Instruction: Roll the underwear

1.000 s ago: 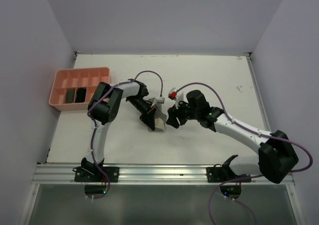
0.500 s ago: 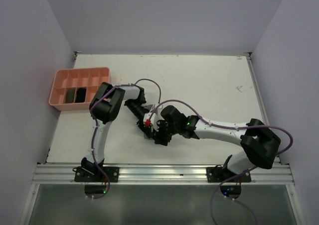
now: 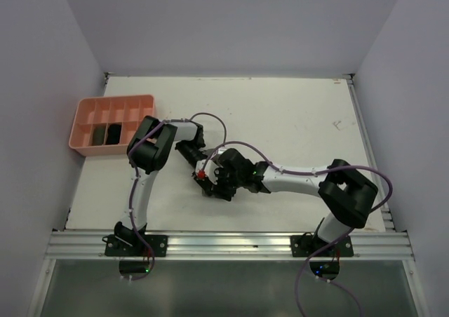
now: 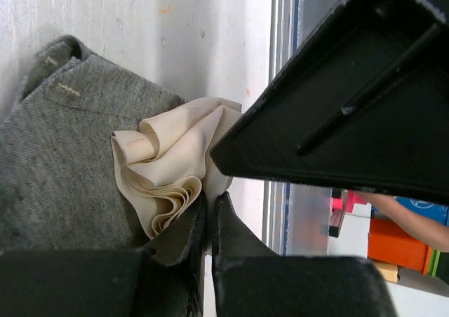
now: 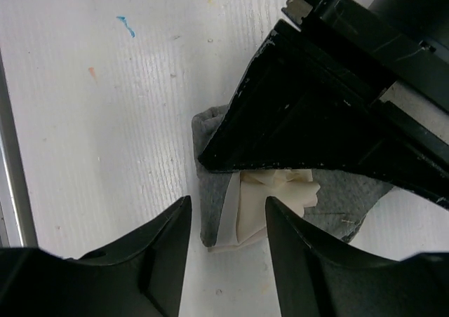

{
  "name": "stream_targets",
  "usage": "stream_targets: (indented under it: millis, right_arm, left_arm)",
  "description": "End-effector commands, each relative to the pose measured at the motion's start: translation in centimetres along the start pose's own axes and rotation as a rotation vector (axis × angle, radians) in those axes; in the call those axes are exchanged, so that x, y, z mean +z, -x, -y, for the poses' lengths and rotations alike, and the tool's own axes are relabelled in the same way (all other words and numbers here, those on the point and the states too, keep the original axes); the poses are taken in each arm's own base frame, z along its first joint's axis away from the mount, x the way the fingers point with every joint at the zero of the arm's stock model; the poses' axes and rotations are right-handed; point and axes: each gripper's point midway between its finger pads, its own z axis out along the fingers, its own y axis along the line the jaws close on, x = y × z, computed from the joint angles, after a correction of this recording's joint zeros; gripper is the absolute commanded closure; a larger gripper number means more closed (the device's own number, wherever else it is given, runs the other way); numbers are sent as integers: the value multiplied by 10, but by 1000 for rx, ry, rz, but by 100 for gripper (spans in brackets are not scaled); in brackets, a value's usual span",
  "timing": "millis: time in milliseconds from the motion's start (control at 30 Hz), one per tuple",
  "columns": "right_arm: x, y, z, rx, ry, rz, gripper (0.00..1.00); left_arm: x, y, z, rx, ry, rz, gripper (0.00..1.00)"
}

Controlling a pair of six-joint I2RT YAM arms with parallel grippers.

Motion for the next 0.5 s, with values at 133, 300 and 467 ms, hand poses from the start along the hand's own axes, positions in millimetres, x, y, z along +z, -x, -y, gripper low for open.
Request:
stream_targets:
  millis: [133,300,467]
  right_arm:
    - [15,21,-10,-52,76,37,64]
    - [23,2,-22,-7,141,-28,67]
    - [23,-18,-30,34,164,-82,89]
  left_arm:
    - [2,-10,-48,119,127,-86,100]
    - [-1,-1,-51,130,155,-62,99]
    - [-5,10,-48,170,162,-32,94]
